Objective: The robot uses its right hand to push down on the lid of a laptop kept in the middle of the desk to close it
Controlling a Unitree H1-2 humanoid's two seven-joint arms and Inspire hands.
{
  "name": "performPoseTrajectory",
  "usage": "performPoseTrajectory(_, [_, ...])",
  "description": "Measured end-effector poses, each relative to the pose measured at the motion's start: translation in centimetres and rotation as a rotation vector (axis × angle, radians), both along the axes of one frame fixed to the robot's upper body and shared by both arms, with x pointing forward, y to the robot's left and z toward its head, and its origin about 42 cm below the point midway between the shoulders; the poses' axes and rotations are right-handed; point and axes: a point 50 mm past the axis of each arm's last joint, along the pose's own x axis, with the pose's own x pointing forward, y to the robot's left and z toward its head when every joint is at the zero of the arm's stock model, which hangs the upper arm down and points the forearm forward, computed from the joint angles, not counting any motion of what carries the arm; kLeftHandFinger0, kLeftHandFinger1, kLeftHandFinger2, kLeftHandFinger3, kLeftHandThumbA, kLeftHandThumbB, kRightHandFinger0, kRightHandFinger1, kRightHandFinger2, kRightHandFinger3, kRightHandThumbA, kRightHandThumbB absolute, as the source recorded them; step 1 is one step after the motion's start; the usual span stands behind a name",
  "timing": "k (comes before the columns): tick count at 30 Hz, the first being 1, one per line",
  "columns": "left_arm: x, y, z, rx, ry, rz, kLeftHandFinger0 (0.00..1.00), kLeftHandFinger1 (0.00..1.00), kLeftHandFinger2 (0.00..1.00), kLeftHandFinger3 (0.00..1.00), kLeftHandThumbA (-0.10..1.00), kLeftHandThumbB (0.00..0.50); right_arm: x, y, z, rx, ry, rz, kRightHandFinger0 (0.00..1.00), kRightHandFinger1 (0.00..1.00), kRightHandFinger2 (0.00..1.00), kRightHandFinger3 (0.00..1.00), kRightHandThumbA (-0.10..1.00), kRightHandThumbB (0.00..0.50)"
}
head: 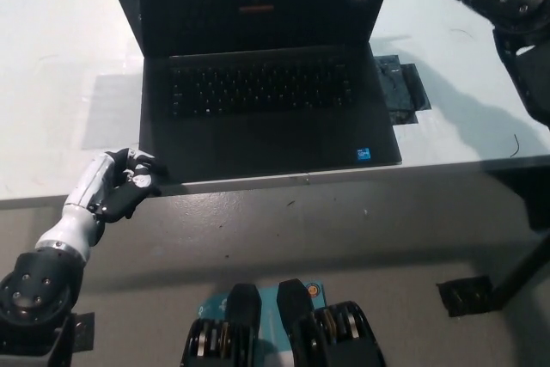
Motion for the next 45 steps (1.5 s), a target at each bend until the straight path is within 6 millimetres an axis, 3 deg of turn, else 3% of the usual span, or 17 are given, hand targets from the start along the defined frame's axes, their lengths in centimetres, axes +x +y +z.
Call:
performPoseTrajectory(3, [0.0,0.0,0.0,0.000,0.001,0.001,0.12,0.40,0.50,0.56,-0.01,0.168,-1.1,0.7,1.4,-0.001,-0.021,0.038,1.00,1.00,1.00,1.00,0.46,0.438])
performPoseTrajectory(5, [0.0,0.0,0.0,0.001,0.001,0.001,0.13,0.41,0.51,0.57,-0.02,0.159,-1.5,1.0,2.0,0.003,-0.025,0.055,1.00,1.00,1.00,1.00,0.45,0.460])
performPoseTrajectory(7, [0.0,0.0,0.0,0.001,0.001,0.001,0.13,0.40,0.50,0.55,-0.01,0.164,-1.6,1.1,2.4,0.007,-0.019,0.059,1.00,1.00,1.00,1.00,0.47,0.471])
performPoseTrajectory(10, [-0.1,0.1,0.0,0.002,0.001,0.001,0.15,0.43,0.53,0.56,-0.04,0.150,-1.1,1.2,2.6,0.007,-0.003,0.050,1.00,1.00,1.00,1.00,0.40,0.438])
performPoseTrajectory(15, [-0.2,0.0,0.0,0.003,-0.002,0.000,0.12,0.40,0.50,0.53,-0.03,0.162,1.0,1.0,1.2,-0.013,0.066,-0.017,1.00,1.00,1.00,1.00,0.45,0.435])
performPoseTrajectory(16, [-0.3,0.0,0.0,0.003,-0.002,0.000,0.12,0.40,0.49,0.54,-0.04,0.159,1.5,0.9,0.6,-0.022,0.080,-0.032,1.00,1.00,1.00,1.00,0.48,0.456])
performPoseTrajectory(18, [-0.3,0.0,0.1,0.002,-0.006,0.000,0.15,0.43,0.53,0.57,-0.06,0.149,2.7,0.4,-0.8,-0.048,0.125,-0.082,1.00,1.00,1.00,1.00,0.53,0.485])
performPoseTrajectory(20, [-0.4,-0.1,0.3,0.003,-0.013,-0.003,0.15,0.45,0.56,0.59,-0.07,0.148,3.7,0.0,-1.9,-0.071,0.143,-0.120,1.00,1.00,1.00,1.00,0.52,0.482])
performPoseTrajectory(24, [-0.5,-0.2,0.6,0.003,-0.021,-0.007,0.19,0.46,0.57,0.57,-0.05,0.151,4.5,0.1,-1.7,-0.094,0.127,-0.152,1.00,1.00,1.00,1.00,0.51,0.484])
performPoseTrajectory(29, [-0.5,-0.3,0.6,0.005,-0.020,-0.009,0.17,0.41,0.52,0.55,-0.03,0.165,4.9,-0.1,-2.2,-0.099,0.105,-0.166,1.00,1.00,1.00,1.00,0.51,0.500])
performPoseTrajectory(37, [-0.5,-0.5,0.5,0.009,-0.017,-0.016,0.18,0.43,0.53,0.55,0.03,0.173,4.8,0.0,-2.5,-0.102,0.081,-0.159,1.00,1.00,1.00,1.00,0.51,0.500])
performPoseTrajectory(39, [-0.5,-0.5,0.5,0.010,-0.017,-0.017,0.19,0.44,0.54,0.57,0.00,0.169,4.7,0.1,-2.7,-0.100,0.076,-0.154,0.92,0.99,1.00,1.00,0.51,0.500])
performPoseTrajectory(45, [-0.5,-0.4,0.5,0.011,-0.018,-0.017,0.17,0.44,0.54,0.57,-0.08,0.146,4.1,0.0,-3.5,-0.095,0.062,-0.132,0.95,1.00,1.00,1.00,0.50,0.482])
